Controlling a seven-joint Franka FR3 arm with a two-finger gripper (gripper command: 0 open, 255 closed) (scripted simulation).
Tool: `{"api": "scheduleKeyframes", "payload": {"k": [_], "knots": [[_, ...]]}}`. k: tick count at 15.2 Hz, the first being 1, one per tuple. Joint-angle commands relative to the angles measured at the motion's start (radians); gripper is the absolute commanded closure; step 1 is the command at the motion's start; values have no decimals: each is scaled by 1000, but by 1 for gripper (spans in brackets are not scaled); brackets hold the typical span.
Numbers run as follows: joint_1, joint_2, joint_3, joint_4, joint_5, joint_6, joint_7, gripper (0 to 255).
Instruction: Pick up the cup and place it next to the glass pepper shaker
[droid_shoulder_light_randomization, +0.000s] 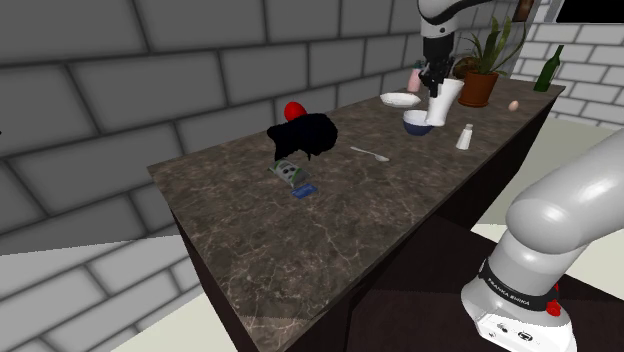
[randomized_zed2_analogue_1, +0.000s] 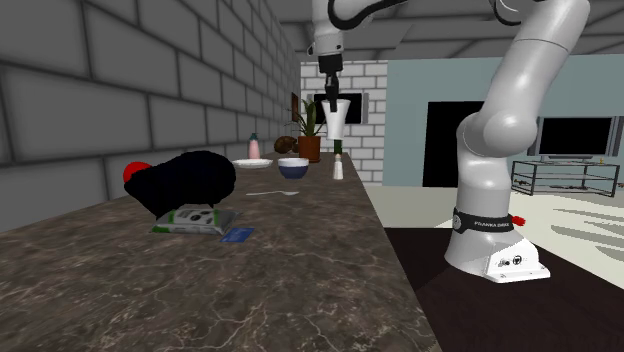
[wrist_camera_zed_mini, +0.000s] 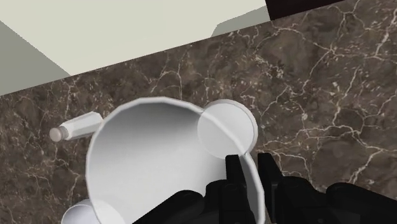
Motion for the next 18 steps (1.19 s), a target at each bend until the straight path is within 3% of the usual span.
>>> {"api": "scheduleKeyframes", "payload": {"k": [1, 8, 16, 18], "knots": [[-15, 37, -38, 32, -8, 22, -49, 255], [-62, 188, -163, 174, 6, 85, -219, 255], [-133, 427, -286, 412, 115, 127, -437, 255], [-137, 433, -287, 405, 118, 141, -439, 255]]}}
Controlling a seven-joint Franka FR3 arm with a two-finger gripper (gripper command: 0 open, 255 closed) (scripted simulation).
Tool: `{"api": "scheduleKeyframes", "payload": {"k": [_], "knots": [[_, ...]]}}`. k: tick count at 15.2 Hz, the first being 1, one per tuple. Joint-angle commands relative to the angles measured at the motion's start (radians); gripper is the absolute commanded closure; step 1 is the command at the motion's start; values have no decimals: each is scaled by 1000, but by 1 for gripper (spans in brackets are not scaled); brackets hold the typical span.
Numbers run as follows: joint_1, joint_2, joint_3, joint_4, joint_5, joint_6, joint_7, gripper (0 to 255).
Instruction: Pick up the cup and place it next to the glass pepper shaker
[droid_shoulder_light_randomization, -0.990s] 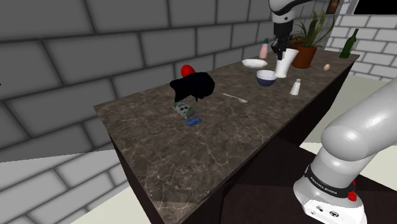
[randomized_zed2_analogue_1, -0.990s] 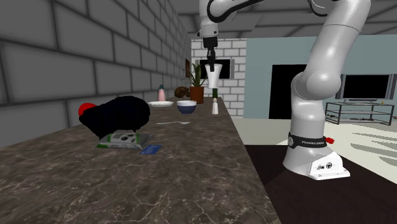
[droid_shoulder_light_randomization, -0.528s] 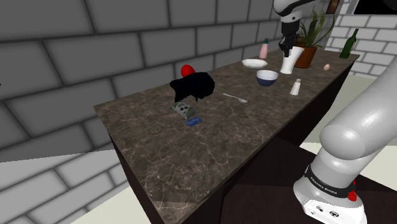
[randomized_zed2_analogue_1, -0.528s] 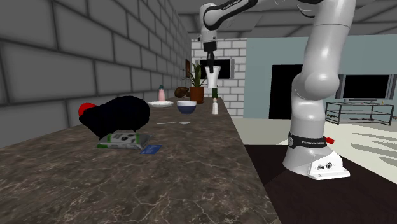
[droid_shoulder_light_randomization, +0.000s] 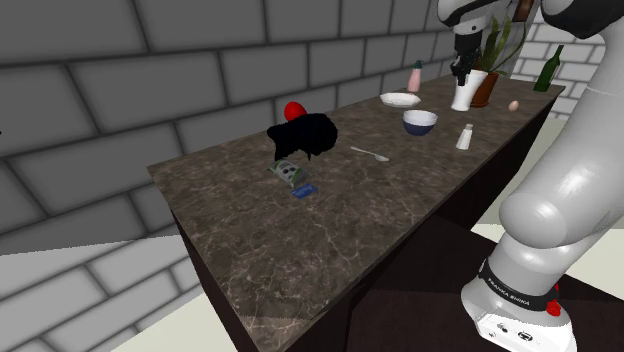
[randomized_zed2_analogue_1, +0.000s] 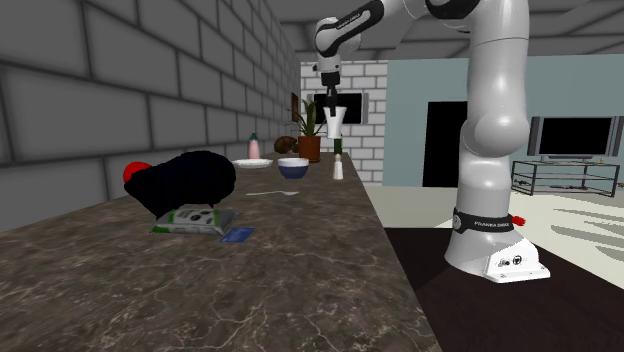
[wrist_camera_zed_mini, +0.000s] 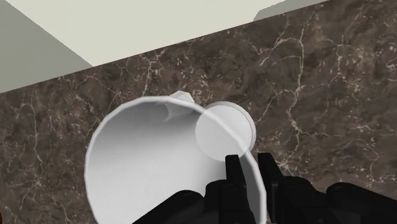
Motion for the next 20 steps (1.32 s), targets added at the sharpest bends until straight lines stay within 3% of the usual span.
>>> {"api": "scheduleKeyframes", "payload": {"k": [1, 20], "knots": [[-4, 13, -4, -9, 5, 22, -5, 255], [-12, 50, -10, -222, -2, 266, 43, 255]]}}
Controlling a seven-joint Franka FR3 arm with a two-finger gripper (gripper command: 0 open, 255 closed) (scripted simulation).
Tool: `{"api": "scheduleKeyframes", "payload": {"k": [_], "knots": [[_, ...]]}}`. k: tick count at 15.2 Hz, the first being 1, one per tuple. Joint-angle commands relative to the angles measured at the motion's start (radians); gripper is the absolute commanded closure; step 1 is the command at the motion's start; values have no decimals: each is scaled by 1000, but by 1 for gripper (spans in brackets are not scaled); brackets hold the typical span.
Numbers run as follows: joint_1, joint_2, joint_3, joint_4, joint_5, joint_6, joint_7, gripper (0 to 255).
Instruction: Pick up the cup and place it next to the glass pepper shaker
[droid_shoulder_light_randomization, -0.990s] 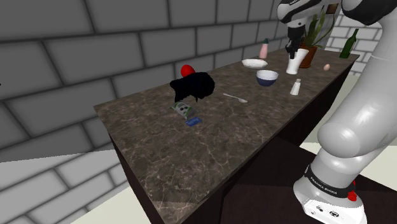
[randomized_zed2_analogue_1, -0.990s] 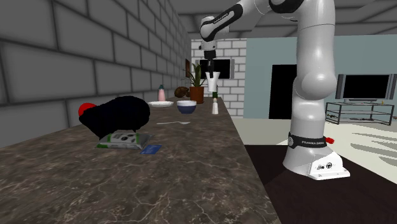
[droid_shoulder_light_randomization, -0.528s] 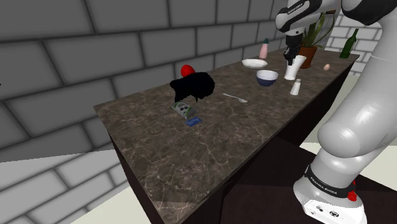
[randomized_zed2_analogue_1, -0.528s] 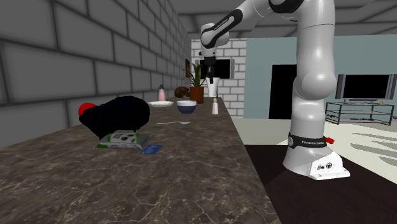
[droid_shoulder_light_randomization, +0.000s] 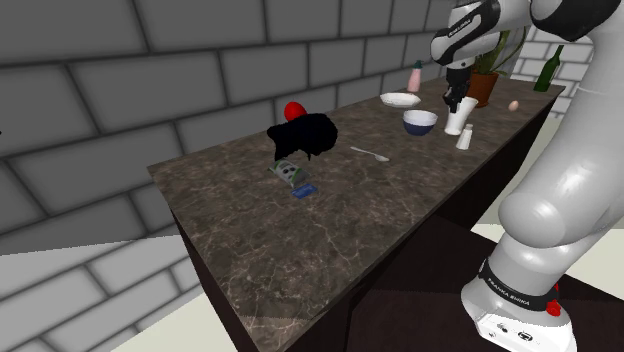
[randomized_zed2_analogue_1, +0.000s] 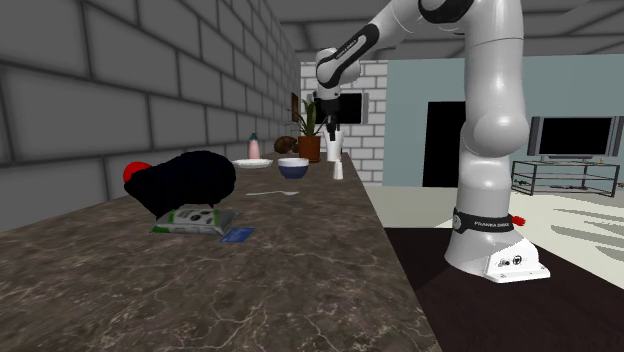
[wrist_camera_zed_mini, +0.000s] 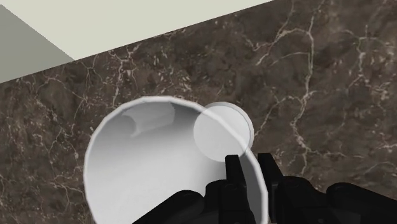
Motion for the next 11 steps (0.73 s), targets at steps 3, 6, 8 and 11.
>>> {"api": "scheduleKeyframes", "payload": {"k": [3, 6, 8, 11], "knots": [[-2, 17, -1, -40, 1, 56, 10, 255], [-4, 32, -1, -65, 3, 94, 15, 255], [-6, 44, -2, -80, 6, 119, 18, 255], [-8, 62, -2, -101, 9, 157, 22, 255]]}}
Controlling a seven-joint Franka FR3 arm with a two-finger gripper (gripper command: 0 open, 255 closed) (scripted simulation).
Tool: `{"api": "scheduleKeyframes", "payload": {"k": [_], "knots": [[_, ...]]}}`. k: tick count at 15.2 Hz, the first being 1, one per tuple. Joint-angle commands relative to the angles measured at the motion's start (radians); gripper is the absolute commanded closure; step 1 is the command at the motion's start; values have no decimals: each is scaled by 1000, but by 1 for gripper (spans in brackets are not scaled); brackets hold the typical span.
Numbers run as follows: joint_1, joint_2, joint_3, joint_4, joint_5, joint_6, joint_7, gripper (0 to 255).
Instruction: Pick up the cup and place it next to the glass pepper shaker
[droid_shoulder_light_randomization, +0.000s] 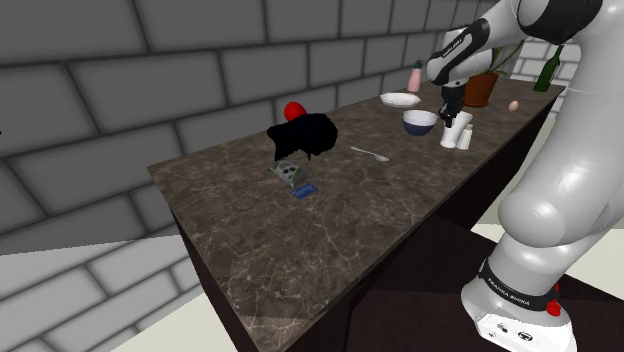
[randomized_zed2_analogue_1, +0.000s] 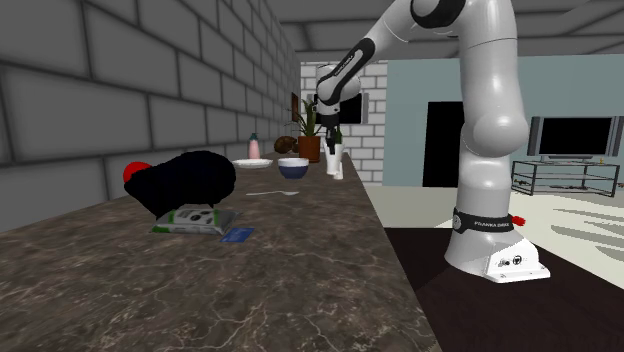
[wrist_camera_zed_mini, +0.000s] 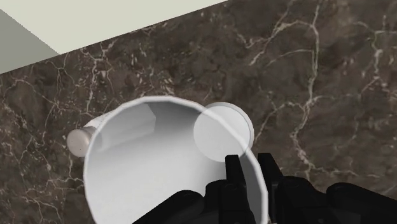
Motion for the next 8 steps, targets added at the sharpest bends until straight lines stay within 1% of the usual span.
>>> {"api": "scheduleKeyframes", "payload": {"k": [1, 5, 8], "knots": [[-2, 12, 0, -16, 2, 28, 4, 255], [-6, 40, 1, -40, 9, 78, 8, 255], [-6, 40, 1, -40, 9, 78, 8, 255]]}}
